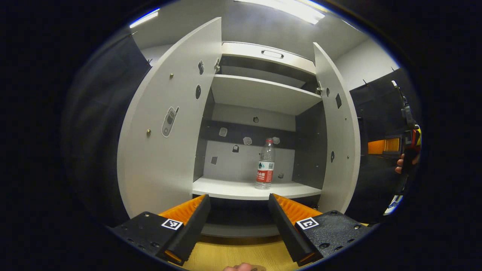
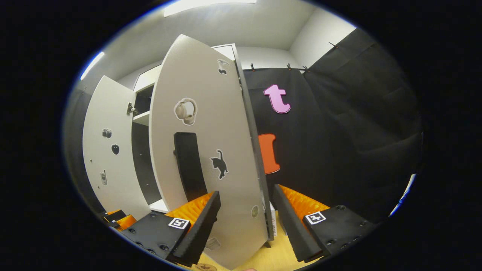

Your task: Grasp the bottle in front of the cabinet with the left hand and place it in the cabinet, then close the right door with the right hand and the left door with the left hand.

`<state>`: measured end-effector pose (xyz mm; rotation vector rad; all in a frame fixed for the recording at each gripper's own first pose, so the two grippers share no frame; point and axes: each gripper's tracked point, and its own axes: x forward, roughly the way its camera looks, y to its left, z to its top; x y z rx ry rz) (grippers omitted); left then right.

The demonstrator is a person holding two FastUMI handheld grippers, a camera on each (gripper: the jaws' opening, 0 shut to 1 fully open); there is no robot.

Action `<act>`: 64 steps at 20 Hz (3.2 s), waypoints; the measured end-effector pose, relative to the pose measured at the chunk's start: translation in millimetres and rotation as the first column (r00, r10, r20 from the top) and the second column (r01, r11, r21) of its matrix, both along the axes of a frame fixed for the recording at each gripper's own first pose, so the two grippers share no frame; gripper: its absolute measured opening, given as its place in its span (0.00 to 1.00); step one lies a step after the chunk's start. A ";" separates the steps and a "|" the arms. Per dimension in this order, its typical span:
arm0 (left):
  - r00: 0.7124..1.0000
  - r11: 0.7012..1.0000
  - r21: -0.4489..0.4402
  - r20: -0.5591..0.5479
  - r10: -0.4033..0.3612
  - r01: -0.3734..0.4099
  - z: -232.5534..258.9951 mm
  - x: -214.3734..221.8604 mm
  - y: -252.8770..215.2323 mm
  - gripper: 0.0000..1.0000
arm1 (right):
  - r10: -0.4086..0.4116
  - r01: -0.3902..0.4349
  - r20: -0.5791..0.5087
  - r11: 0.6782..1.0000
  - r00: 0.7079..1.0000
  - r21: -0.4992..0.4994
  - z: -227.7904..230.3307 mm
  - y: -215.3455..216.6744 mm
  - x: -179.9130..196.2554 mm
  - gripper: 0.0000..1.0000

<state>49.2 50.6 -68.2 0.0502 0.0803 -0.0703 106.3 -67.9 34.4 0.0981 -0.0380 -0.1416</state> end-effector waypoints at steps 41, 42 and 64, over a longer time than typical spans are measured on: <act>0.887 0.900 -0.116 0.158 0.434 -0.420 87.0 -82.5 146.9 0.97 | 0.170 -0.176 -0.059 0.978 0.984 -0.116 -37.1 94.9 123.6 0.97; 0.875 0.890 -0.116 0.165 0.455 -0.440 92.4 -82.1 157.1 0.94 | 0.170 -0.176 -0.060 0.978 0.984 -0.110 -36.9 94.7 121.2 0.97; 0.887 0.912 -0.040 0.221 0.406 -0.407 127.4 10.5 222.7 0.87 | 0.100 -0.105 -0.050 0.988 0.994 -0.116 -59.1 75.4 -28.3 0.98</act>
